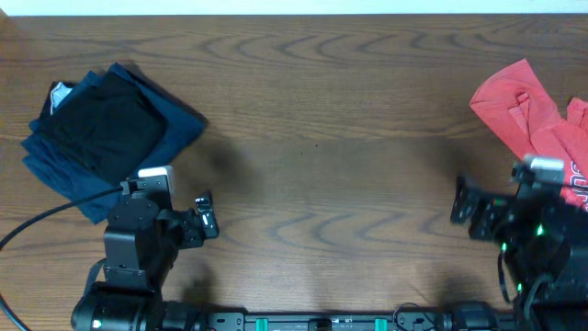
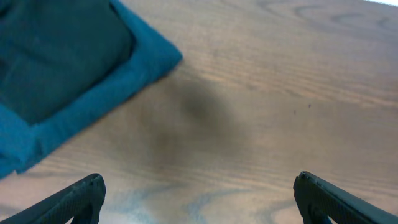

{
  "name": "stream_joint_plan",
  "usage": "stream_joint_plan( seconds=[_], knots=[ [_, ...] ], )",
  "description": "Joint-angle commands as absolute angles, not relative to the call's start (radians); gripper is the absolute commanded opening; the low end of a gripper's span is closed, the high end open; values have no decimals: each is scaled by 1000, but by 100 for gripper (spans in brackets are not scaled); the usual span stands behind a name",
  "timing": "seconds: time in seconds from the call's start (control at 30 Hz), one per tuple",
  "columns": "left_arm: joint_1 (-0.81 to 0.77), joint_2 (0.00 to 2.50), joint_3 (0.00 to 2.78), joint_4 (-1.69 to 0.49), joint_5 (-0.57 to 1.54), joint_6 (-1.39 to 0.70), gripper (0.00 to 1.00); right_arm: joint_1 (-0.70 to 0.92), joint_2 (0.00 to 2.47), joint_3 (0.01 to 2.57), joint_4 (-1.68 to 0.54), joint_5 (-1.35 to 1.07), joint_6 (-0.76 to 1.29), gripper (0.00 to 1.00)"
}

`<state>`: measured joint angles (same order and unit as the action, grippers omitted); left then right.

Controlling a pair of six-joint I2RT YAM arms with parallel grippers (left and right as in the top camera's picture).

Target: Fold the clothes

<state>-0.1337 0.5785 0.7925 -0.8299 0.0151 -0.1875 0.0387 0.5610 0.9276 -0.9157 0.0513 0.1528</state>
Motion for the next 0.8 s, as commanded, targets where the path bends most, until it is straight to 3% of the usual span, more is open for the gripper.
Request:
stream_joint_plan(
  seconds=[0.0,0.17,0.5,0.77],
  knots=[
    [-130,574,791,-841,-1,-204,98,42,509,899,-1002,15,171,99],
    [-130,574,791,-841,-1,-204,98,42,501,899,-1211,15,171,99],
    [-130,574,791,-841,-1,-204,98,42,502,895,-1208,61,178,99],
    [-130,574,791,-841,-1,-204,98,24,299,702,-834,-2,10,99]
  ],
)
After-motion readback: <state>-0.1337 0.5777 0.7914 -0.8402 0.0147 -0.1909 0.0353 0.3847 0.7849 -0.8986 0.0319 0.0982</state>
